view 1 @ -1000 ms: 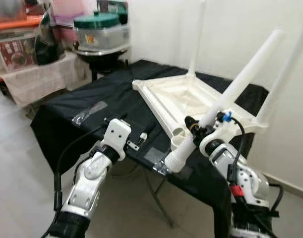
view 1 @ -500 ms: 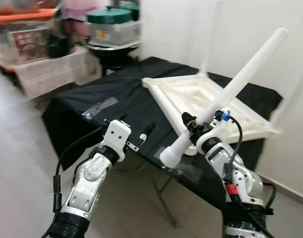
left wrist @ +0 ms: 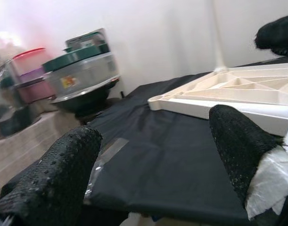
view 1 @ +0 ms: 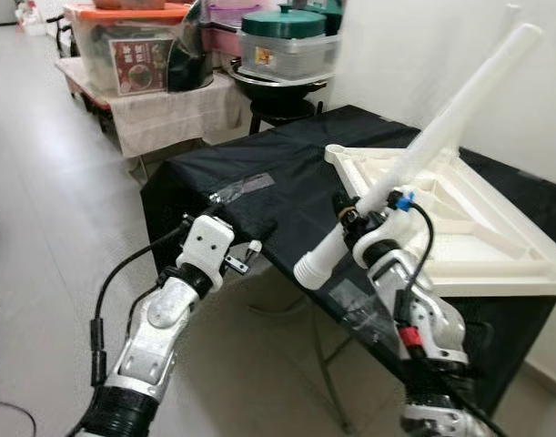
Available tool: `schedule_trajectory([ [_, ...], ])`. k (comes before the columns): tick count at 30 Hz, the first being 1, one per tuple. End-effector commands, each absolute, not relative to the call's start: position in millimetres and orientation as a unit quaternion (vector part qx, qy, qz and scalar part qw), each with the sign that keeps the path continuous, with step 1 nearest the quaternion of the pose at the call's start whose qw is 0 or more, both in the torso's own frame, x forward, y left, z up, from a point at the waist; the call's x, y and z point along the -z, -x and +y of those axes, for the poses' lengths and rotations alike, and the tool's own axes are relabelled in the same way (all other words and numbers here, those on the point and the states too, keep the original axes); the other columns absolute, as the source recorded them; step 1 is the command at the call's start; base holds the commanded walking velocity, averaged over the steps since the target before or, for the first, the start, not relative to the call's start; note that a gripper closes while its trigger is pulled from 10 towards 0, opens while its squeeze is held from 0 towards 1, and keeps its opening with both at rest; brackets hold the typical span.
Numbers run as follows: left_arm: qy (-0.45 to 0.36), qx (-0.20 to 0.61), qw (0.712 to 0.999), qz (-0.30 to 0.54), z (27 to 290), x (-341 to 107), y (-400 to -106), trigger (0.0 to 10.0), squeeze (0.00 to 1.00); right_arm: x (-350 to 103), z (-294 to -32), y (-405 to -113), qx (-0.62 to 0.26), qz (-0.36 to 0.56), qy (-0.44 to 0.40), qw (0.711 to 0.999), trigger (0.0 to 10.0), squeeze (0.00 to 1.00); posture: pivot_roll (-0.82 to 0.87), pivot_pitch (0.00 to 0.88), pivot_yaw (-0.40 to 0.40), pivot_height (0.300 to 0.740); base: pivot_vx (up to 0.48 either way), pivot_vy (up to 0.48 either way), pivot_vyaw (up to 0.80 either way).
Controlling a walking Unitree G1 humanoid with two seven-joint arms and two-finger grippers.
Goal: Building children table
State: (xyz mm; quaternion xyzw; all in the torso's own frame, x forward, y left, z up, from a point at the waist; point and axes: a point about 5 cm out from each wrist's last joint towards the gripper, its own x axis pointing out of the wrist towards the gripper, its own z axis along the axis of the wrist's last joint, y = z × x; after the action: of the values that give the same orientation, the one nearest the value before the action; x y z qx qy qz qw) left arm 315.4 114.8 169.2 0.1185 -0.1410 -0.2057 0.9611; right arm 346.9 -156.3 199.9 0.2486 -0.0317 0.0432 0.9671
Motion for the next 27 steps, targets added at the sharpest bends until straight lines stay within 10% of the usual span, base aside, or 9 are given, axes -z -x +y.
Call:
schedule_trajectory([
  [1, -0.122, 0.206, 0.961, -0.137, 115, -167, -314, 10.0, 0.0, -202, -163, -349, -0.018, -0.042, -0.246, 0.968, 0.0, 0.0, 0.06, 0.0, -0.083, 0.74, 0.0, 0.0, 0.0],
  [27, -0.136, 0.204, 0.961, -0.13, 114, -164, -315, 10.0, 0.0, -187, -151, -360, -0.015, -0.041, -0.262, 0.964, 0.0, 0.0, 0.08, 0.0, -0.088, 0.74, 0.0, -0.364, 0.11],
])
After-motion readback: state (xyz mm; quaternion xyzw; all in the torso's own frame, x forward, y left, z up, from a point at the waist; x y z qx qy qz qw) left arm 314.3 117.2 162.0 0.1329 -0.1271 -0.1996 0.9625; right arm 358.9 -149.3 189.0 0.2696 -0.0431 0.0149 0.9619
